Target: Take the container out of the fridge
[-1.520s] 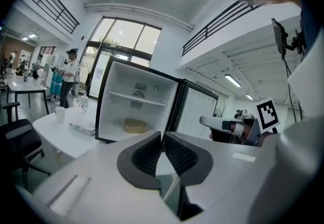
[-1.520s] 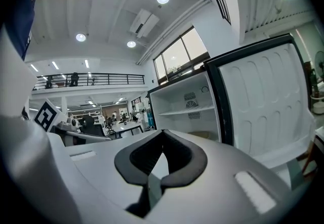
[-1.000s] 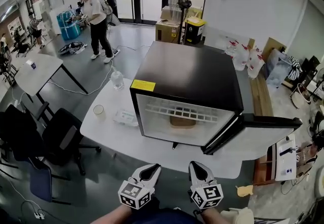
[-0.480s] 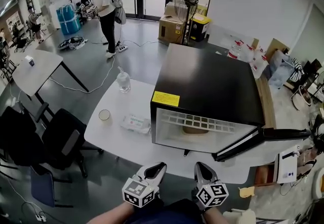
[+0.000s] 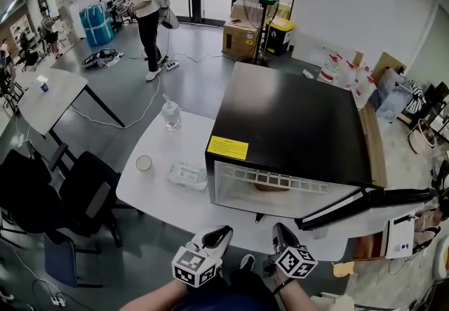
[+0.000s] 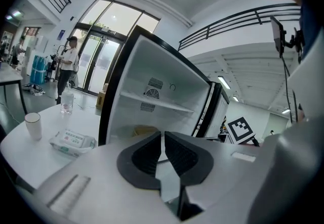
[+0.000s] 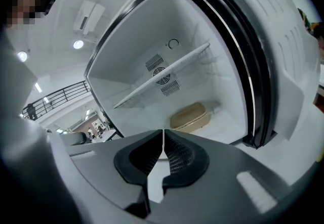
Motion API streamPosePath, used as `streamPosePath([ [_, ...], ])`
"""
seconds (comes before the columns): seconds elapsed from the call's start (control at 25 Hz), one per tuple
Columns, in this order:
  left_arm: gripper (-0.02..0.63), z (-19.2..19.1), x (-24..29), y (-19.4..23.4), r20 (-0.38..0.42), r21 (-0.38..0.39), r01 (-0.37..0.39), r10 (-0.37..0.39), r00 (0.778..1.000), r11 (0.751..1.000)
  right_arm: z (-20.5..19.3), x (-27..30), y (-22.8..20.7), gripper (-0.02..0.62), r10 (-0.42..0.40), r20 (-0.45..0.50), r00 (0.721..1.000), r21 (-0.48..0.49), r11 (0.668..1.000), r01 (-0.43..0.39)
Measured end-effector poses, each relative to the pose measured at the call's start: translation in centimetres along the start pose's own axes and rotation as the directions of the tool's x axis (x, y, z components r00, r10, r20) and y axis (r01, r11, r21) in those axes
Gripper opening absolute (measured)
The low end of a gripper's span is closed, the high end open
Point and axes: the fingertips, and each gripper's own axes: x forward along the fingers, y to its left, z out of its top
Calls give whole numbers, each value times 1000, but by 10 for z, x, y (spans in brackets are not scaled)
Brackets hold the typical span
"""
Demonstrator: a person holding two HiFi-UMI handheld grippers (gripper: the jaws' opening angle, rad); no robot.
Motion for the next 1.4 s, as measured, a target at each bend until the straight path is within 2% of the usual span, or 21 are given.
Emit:
streamPosePath([
  [0.2, 25, -2, 28, -8, -17, 31, -21, 22, 1000, 999, 7, 26, -31, 15, -11, -1, 1000, 63, 998, 11],
  [0.32, 25, -9, 49, -13, -47, 40, -24, 26, 999, 999, 9, 46, -47, 28, 18, -1, 1000, 130, 991, -18],
  [0.48, 25, -22, 72, -9, -74, 50, -45, 49, 996, 998, -2, 75, -65, 66, 53, -29, 998, 240, 970, -44],
  [0.68, 25, -31, 98, -2, -77, 76, -108, 114, 991, 991, -12, 98, -89, 69, 39, -77, 996, 338, 941, -10],
  [0.92, 25, -52, 119, 5, -113, 46, -145, 149, 982, 988, -18, 117, -106, 86, 35, -82, 996, 412, 911, 2],
  [1.4, 25, -69, 133, 16, -212, 56, -65, 75, 974, 996, -11, 140, -117, 120, -53, -11, 999, 553, 832, 50],
])
